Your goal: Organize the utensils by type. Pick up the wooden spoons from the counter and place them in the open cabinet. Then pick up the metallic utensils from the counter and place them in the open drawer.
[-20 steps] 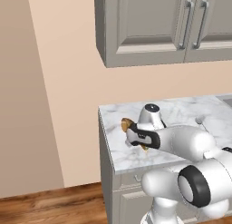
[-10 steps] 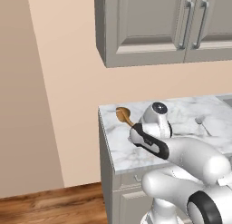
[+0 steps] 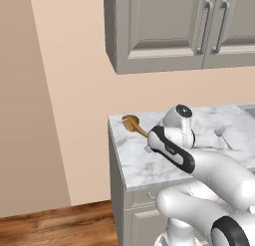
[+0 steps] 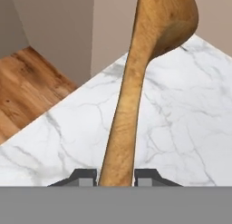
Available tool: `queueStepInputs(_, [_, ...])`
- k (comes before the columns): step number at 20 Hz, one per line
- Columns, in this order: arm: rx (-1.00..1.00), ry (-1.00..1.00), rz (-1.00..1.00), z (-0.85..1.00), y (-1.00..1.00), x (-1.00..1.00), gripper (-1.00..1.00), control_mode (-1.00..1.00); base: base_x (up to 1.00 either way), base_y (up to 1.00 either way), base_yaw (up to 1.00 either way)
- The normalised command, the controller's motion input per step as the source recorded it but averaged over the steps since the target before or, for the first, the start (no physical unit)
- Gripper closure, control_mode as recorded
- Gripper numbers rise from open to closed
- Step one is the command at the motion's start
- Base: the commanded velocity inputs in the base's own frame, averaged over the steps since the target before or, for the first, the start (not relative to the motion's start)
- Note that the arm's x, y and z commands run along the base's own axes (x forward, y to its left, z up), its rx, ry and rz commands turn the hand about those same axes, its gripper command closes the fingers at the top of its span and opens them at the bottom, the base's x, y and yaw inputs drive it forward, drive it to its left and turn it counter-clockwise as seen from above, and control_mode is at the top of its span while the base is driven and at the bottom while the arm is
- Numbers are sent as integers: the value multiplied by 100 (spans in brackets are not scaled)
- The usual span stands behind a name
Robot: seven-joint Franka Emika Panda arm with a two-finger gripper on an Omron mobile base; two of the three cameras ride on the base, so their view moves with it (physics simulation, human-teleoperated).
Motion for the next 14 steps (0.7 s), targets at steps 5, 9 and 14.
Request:
queueStepInputs(5, [0,0,22,24,-8,-9,100,-100,0,0,0])
queueStepInputs(9, [0,0,18,21,-6,-16,100,-100,0,0,0])
queueStepInputs(14, [0,0,10,30,-9,-31,100,-100,0,0,0])
